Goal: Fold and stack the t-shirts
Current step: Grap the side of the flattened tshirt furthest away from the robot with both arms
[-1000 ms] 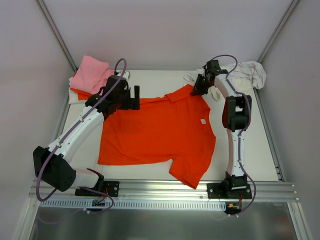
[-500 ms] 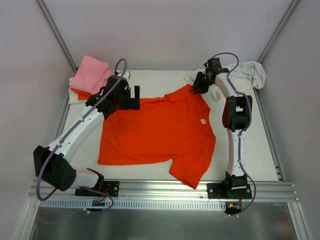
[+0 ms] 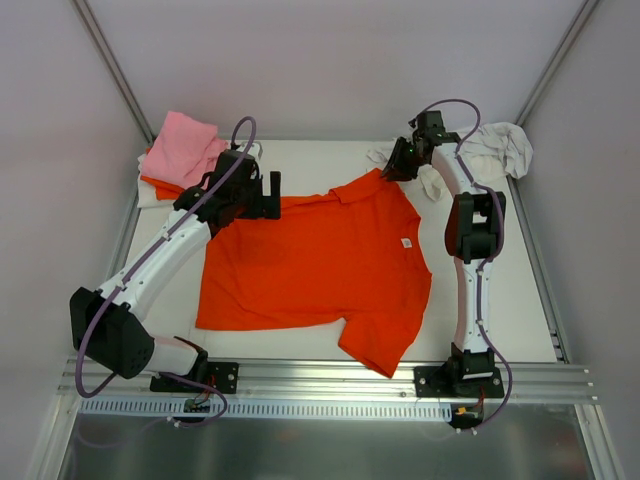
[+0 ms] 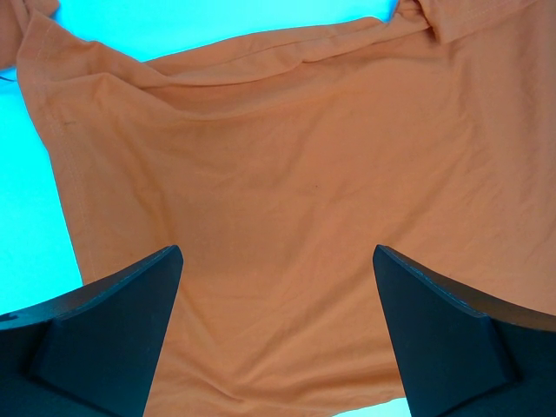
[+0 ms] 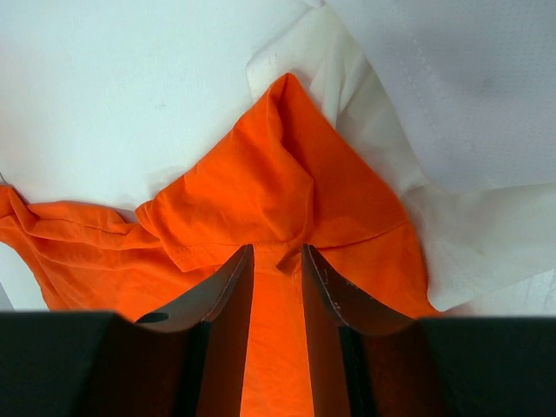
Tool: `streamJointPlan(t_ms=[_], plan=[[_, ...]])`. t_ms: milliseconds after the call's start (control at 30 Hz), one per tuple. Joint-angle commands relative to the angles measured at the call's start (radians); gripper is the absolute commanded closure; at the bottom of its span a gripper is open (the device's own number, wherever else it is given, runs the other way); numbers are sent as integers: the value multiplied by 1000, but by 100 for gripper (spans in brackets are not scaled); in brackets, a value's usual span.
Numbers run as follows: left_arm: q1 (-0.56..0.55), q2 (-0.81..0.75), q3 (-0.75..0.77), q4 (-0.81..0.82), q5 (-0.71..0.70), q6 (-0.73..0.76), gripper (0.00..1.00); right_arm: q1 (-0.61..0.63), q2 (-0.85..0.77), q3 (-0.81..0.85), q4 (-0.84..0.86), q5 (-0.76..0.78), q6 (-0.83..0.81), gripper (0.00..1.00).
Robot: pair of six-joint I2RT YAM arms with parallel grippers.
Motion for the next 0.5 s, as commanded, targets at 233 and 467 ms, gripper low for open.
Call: streamJointPlan(t_ms=[233, 467], plan=[[-9, 6, 48, -4, -17, 21, 5, -8, -30, -1, -21, 2, -3, 64], [-7, 7, 48, -4, -19, 20, 5, -10, -33, -36, -19, 6, -7, 63]])
